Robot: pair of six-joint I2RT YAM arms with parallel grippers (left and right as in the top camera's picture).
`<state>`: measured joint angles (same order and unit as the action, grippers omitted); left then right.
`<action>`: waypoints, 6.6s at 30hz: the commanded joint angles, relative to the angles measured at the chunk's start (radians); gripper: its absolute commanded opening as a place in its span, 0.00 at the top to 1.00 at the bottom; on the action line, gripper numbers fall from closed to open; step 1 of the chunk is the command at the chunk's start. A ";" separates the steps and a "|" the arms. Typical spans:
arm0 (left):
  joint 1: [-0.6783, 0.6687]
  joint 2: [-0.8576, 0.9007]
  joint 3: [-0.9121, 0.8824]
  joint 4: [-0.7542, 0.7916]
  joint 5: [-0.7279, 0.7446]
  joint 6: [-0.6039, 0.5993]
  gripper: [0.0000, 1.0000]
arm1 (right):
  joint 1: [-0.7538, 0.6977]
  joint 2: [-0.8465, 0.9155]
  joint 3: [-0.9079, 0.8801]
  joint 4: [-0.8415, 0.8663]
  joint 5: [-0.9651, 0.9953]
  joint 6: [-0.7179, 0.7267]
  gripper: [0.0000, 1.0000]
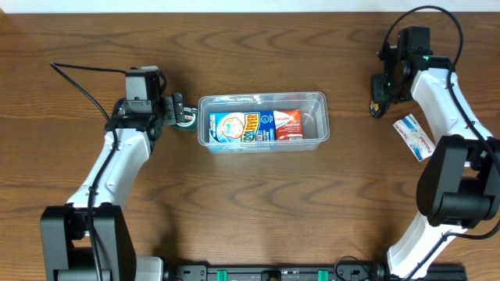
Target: Pack container
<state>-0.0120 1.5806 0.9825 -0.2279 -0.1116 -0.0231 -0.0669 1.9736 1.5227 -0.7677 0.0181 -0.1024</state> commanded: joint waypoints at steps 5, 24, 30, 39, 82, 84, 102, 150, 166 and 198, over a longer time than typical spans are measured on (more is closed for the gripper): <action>0.003 0.005 0.016 0.000 -0.004 -0.001 0.02 | 0.008 0.009 -0.006 -0.002 0.024 -0.008 0.64; 0.003 0.005 0.016 0.000 -0.004 -0.001 0.02 | 0.067 0.007 0.194 -0.194 0.012 0.061 0.75; 0.003 0.005 0.016 0.000 -0.004 -0.001 0.02 | 0.167 0.007 0.386 -0.361 0.000 0.109 0.75; 0.003 0.005 0.016 0.000 -0.004 -0.001 0.02 | 0.341 -0.001 0.546 -0.502 0.001 0.197 0.79; 0.003 0.005 0.016 -0.003 -0.004 -0.001 0.02 | 0.512 -0.008 0.122 -0.158 0.210 0.469 0.78; 0.003 0.005 0.016 -0.003 -0.004 -0.001 0.02 | 0.512 -0.008 0.097 -0.134 0.210 0.469 0.78; 0.003 0.005 0.016 -0.003 -0.004 -0.001 0.02 | 0.513 -0.008 0.060 -0.115 0.210 0.469 0.51; 0.003 0.005 0.016 -0.003 -0.004 -0.001 0.02 | -0.220 -0.257 -0.069 -0.238 0.043 0.234 0.06; 0.003 0.005 0.016 -0.003 -0.004 -0.001 0.02 | -0.282 -0.253 -0.541 0.393 -0.111 -0.333 0.01; 0.003 0.005 0.016 -0.003 -0.004 -0.001 0.02 | -0.267 -0.251 -0.608 0.400 0.061 0.019 0.08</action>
<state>-0.0120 1.5806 0.9825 -0.2287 -0.1116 -0.0227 -0.3408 1.7271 0.9188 -0.3721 0.0036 -0.1085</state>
